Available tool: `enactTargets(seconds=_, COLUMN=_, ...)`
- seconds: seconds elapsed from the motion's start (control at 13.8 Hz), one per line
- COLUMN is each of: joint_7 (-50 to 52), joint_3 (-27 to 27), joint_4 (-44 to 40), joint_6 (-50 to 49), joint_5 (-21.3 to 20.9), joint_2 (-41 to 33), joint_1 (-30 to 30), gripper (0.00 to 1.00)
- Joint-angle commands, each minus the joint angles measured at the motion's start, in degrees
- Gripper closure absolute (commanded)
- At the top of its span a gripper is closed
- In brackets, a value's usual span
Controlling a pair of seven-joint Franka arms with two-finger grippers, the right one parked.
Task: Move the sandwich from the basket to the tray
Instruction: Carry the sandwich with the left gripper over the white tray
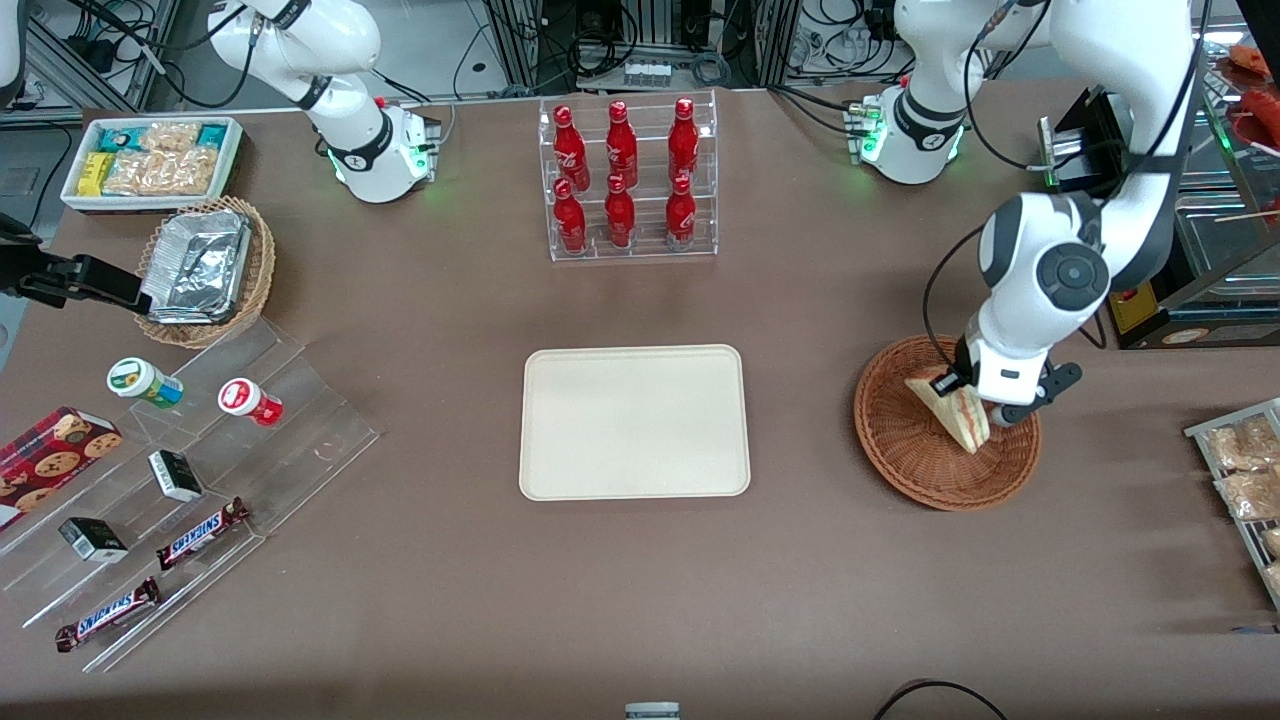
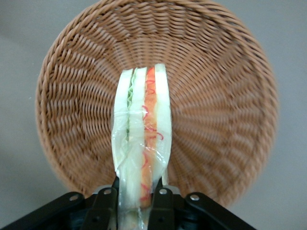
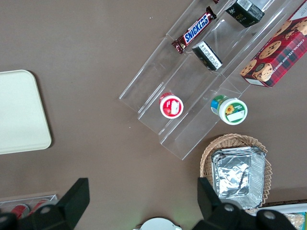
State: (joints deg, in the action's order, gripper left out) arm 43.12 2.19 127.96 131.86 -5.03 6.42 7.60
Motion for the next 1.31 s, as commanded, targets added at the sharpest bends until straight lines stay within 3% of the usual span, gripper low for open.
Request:
enactTargets(seconds=0.0, joint_7=1.5, joint_3=3.9, joint_4=-6.4, joint_6=-10.8, joint_5=-0.9, joint_2=-3.0, joint_1=3.9, gripper=1.0)
enactTargets(seconds=0.22, joint_7=3.6, joint_3=12.0, joint_4=-15.9, joint_6=-18.2, joint_5=0.0, joint_2=-0.1, joint_1=4.4, gripper=1.0)
enactTargets(seconds=0.44, joint_7=10.6, joint_3=20.8, joint_4=-23.3, joint_6=-18.4, joint_5=-0.8, joint_2=6.9, joint_1=4.5, gripper=1.0)
enactTargets(seconds=0.65, joint_7=11.2, joint_3=26.4, joint_4=-30.9, joint_6=-17.8, joint_5=-1.2, joint_2=15.1, joint_1=4.7, gripper=1.0)
enactTargets(seconds=0.87, joint_7=13.4, joint_3=27.4, joint_4=-39.2, joint_6=-17.6, joint_5=-8.6, joint_2=24.8, joint_1=12.4, gripper=1.0)
enactTargets(seconds=1.24, joint_7=17.9, joint_3=27.3, joint_4=-47.3, joint_6=-16.6, joint_5=-16.7, joint_2=36.6, joint_1=17.9, gripper=1.0)
